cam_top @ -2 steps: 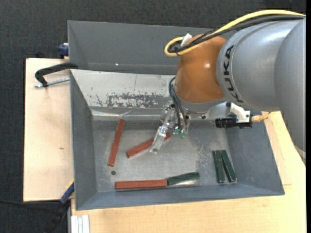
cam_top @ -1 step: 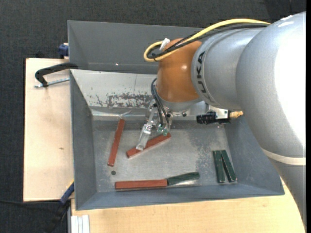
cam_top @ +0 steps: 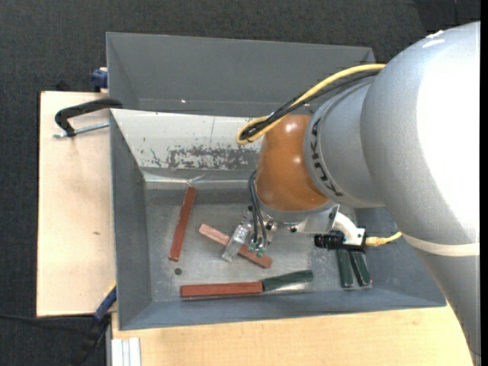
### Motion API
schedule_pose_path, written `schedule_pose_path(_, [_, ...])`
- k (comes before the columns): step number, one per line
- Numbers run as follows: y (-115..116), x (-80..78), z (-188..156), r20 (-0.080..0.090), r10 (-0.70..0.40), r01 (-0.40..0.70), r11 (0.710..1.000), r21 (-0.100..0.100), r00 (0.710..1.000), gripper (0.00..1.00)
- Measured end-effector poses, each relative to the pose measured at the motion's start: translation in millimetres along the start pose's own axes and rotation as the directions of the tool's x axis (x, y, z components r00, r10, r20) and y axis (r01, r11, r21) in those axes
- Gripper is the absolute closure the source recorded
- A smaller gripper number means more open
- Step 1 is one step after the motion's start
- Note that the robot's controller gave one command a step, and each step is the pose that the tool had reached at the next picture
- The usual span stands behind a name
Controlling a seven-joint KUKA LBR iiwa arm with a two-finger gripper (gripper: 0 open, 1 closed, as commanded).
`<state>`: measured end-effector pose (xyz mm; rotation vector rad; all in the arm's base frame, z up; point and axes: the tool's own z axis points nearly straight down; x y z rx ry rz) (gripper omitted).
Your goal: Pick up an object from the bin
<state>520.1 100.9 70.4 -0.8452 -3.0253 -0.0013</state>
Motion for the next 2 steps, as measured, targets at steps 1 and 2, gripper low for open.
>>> schedule_pose_path(1, [0.0,0.0,0.0,0.000,0.000,0.000,1.000,0.000,1.000,1.00])
schedule_pose_path(2, [23.5,9.3,-176.9,0.007,0.002,-0.002,1.000,-0.006,1.000,1.00])
